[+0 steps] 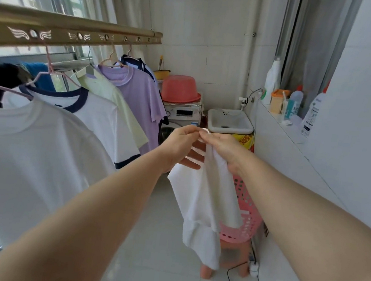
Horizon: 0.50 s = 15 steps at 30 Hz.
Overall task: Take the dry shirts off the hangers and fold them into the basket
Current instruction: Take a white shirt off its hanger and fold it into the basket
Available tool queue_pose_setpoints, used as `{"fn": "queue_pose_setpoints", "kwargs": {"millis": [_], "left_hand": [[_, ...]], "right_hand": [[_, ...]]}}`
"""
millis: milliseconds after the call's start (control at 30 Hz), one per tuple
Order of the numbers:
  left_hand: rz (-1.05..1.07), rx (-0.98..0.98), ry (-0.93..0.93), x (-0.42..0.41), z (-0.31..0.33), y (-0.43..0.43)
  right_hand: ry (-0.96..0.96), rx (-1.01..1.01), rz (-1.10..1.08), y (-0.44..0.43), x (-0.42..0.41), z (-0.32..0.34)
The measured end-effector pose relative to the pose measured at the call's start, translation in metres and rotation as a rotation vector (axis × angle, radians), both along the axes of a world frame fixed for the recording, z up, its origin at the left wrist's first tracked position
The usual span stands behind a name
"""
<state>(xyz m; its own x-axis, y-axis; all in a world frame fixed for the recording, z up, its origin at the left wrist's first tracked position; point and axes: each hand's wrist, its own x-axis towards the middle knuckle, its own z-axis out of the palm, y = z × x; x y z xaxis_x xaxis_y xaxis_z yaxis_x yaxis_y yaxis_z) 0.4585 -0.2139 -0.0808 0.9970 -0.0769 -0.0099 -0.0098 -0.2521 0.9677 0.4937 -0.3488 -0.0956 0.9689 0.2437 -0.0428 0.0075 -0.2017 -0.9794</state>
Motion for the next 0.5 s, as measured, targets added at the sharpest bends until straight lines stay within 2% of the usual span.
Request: {"fn": "queue_pose_setpoints", "kwargs": {"millis": [67,133,200,267,367,400,500], "left_hand": [[0.030,0.184,-0.077,0.002,-0.001,0.007],[0.121,0.454,-0.281,0.005,-0.001,0.012],[0.246,0.611,-0.441,0.007,-0.001,0.015],[0.248,0.549,-0.345,0.009,0.005,0.019],[0.072,0.429,-0.053,0.007,0.013,0.028],[0.063,0.422,-0.048,0.007,0.012,0.030],[0.207,0.468,-0.207,0.012,0.013,0.032]], "right_hand": [[-0.002,0.019,0.020,-0.001,-0.002,0.002],[-0.012,-0.015,0.028,0.001,-0.003,0.004],[-0.047,-0.012,0.051,0.003,-0.007,0.008],[-0.049,0.062,0.088,0.003,-0.009,0.010],[-0.060,0.124,0.124,0.002,-0.008,0.011],[-0.079,0.102,0.115,0.002,-0.007,0.011],[-0.092,0.039,0.071,-0.003,-0.003,0.005]]}}
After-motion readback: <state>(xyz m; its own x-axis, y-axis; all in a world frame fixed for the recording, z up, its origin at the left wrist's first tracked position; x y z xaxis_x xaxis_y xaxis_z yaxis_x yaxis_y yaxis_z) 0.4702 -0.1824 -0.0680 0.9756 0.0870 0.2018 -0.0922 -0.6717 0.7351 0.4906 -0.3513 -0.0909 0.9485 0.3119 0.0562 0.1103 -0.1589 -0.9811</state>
